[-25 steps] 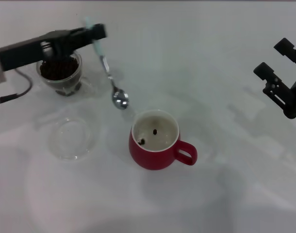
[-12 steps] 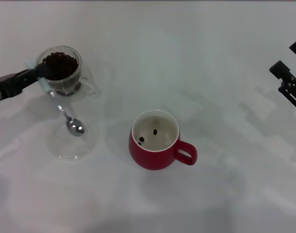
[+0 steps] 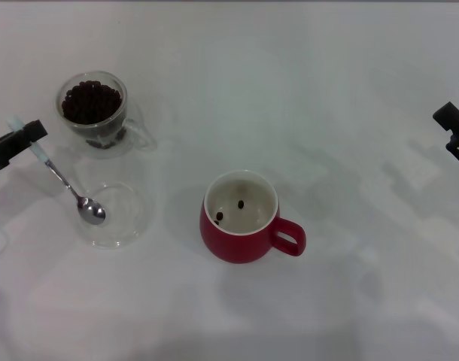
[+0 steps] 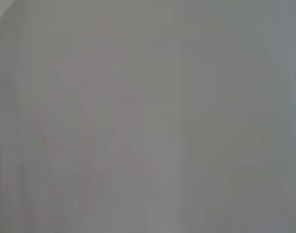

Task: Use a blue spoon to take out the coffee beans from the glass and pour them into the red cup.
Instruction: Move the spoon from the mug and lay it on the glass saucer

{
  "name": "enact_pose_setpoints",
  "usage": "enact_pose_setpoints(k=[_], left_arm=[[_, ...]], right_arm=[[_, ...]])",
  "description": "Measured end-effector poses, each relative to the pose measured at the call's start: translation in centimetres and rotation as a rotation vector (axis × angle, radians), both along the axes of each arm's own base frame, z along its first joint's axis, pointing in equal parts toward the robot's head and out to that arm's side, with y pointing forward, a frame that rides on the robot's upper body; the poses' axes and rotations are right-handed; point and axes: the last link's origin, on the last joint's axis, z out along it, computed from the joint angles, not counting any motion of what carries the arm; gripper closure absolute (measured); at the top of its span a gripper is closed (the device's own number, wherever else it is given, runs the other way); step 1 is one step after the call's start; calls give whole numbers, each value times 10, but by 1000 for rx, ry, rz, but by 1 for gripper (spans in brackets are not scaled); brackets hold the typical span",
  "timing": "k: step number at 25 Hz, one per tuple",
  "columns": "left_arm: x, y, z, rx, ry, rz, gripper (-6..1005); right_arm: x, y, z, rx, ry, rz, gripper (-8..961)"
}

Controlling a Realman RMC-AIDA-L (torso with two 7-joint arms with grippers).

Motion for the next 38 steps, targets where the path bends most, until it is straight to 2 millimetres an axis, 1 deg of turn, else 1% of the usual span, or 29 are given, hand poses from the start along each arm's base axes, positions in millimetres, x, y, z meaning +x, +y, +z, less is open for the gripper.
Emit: enact_pose_setpoints(k=[7,11,17,22,28,32,38], left_arm=[[-5,4,-8,-2,30,48,869],[-1,6,-13,-13,26,42,868],[7,5,-29,-47,0,30,867],[6,2,-38,-59,-1,45,868],[2,-2,-45,-65,7,74,860],[1,-3,-44,-67,11,73,851],[1,-2,-36,-40,36,25,653]], right_arm=[[1,0,1,3,8,-7,305],[0,0,1,3,9,-6,305],[-1,3,0,2,8,-5,304],[-1,4,-1,1,8,-7,304],[-2,5,-2,2,10,-4,304],[-3,7,-2,2,11,2,304],[-4,8,-3,0,11,4,304]])
